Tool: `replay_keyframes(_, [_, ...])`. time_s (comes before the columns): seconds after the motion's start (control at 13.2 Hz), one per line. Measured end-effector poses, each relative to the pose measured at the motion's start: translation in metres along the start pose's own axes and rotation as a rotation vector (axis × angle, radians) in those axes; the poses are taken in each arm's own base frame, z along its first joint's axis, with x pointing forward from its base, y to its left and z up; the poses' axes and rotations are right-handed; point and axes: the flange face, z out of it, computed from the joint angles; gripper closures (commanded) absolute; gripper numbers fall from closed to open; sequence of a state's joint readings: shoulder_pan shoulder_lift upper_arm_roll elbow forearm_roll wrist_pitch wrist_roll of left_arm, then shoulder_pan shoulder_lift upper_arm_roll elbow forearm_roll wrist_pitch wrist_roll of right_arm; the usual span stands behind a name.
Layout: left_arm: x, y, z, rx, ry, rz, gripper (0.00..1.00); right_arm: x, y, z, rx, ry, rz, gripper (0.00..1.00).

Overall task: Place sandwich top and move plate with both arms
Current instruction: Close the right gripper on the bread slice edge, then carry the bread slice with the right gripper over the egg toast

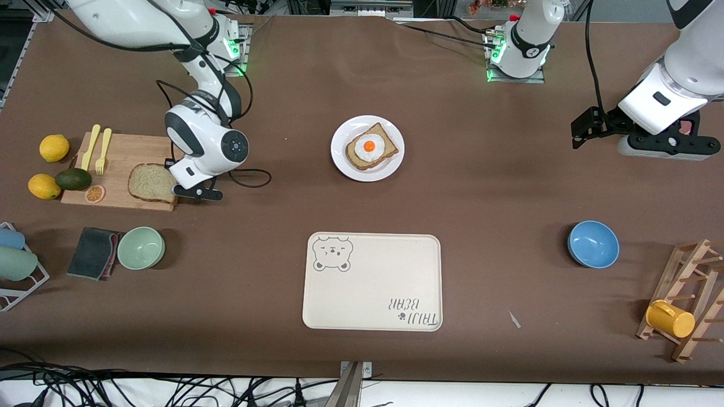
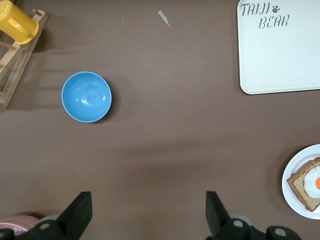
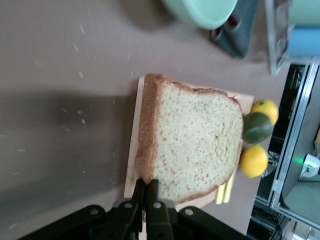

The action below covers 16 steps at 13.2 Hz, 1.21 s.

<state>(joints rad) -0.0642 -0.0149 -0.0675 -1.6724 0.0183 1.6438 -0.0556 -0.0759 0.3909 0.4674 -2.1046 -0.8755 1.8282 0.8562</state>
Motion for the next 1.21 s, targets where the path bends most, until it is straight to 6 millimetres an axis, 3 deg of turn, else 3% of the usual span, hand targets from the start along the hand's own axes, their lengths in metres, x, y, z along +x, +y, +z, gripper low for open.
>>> replay_keyframes(0.23, [0.0,0.002,0.0,0.0,0.0,0.003,0.0,0.002,0.005,-0.09,0.076,0.089,-0.019,1.0])
replay_keyframes(0.45, [0.0,0.002,0.0,0.0,0.0,0.004,0.0,-0.022,-0.025,-0.161,0.141,0.197,-0.082,1.0])
replay_keyframes(0.76, [0.0,0.003,0.0,0.0,0.0,0.005,0.0,-0.045,-0.058,-0.235,0.27,0.389,-0.232,1.0])
replay_keyframes(0.99, [0.0,0.003,0.0,0.0,0.0,0.005,0.0,-0.075,-0.085,-0.286,0.373,0.544,-0.422,1.0])
replay_keyframes(1.21, [0.0,0.003,0.0,0.0,0.0,0.005,0.0,-0.103,-0.115,-0.303,0.427,0.574,-0.518,1.0])
